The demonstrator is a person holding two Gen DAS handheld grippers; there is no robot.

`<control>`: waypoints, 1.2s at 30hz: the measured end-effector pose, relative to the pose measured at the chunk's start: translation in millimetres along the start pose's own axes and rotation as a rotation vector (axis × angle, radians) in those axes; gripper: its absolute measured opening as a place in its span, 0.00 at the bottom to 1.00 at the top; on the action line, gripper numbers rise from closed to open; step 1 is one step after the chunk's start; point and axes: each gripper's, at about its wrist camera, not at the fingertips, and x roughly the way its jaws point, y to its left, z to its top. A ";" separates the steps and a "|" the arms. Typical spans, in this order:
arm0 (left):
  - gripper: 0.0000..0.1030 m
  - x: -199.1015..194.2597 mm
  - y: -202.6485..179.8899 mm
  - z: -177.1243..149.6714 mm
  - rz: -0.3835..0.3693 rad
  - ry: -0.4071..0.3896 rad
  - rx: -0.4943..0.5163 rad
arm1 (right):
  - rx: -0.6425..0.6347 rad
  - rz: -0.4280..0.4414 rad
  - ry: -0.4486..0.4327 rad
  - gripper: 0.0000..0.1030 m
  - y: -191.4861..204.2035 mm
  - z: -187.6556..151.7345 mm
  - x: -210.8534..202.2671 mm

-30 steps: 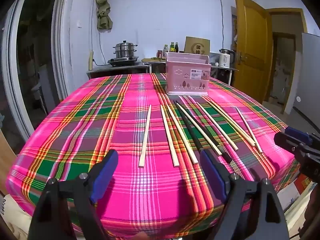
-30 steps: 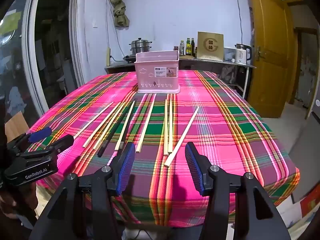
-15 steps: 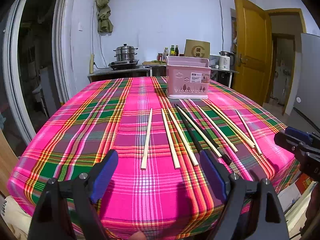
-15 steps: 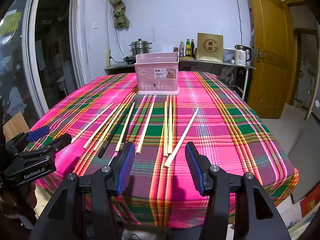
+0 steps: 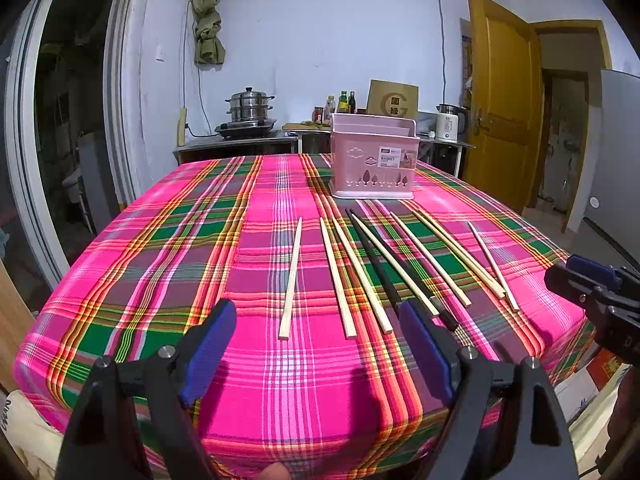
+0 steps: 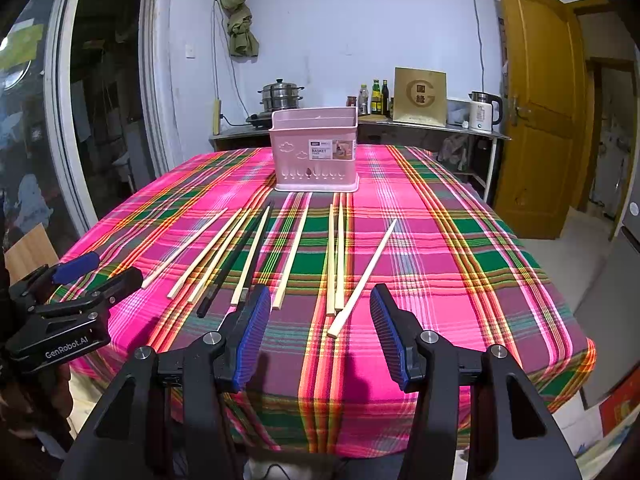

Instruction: Organize utensils

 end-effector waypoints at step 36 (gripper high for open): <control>0.83 -1.1 -0.2 -0.2 0.000 -0.002 0.000 | 0.001 -0.001 -0.003 0.51 0.7 0.5 -1.7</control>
